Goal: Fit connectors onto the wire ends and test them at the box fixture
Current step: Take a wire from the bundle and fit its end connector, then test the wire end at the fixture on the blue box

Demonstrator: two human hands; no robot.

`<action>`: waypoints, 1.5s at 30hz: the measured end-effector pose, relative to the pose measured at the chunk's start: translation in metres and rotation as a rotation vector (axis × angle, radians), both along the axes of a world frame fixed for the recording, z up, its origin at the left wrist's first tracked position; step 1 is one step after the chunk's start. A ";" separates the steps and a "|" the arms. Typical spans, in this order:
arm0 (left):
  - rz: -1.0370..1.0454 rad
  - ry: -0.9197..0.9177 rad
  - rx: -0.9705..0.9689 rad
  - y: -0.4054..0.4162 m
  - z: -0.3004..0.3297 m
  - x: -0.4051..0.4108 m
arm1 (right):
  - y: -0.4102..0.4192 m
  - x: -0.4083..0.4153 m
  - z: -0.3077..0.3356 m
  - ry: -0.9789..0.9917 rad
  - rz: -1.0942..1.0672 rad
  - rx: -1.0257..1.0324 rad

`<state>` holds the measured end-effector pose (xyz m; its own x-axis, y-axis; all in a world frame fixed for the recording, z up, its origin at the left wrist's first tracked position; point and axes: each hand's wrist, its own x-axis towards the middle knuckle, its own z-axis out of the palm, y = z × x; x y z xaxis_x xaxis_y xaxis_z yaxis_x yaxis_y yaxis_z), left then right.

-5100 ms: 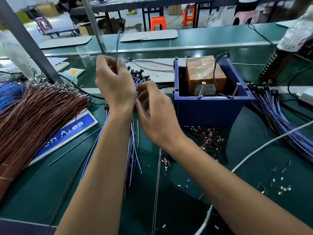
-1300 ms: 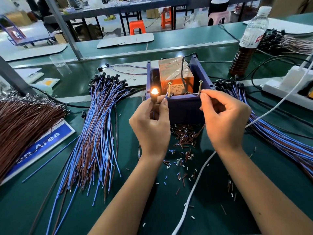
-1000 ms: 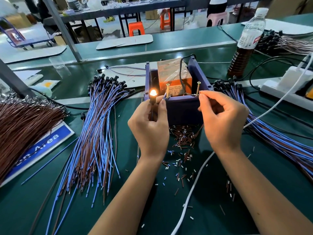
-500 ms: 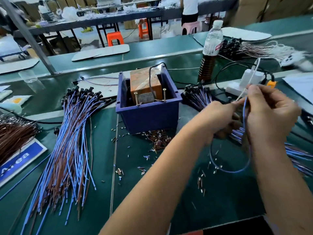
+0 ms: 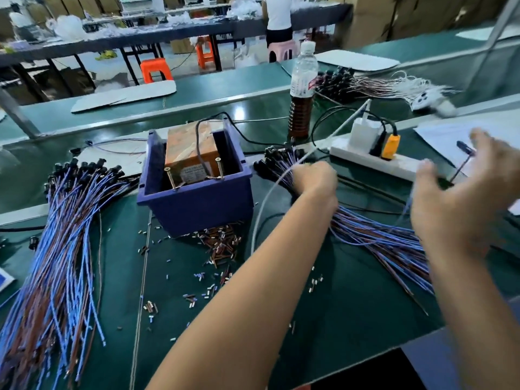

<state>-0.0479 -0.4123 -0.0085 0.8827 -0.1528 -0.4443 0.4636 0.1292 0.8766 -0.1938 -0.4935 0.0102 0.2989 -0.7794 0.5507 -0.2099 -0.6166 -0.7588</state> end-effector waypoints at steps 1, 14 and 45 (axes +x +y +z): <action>0.082 -0.029 -0.024 0.004 0.001 0.005 | 0.008 0.003 0.000 0.075 -0.003 -0.073; 0.508 0.038 -0.416 0.034 0.007 0.042 | 0.037 0.019 0.004 -0.060 -0.026 -0.160; 0.444 -0.154 -0.051 0.036 0.003 0.047 | 0.031 0.036 -0.019 0.705 0.394 -0.223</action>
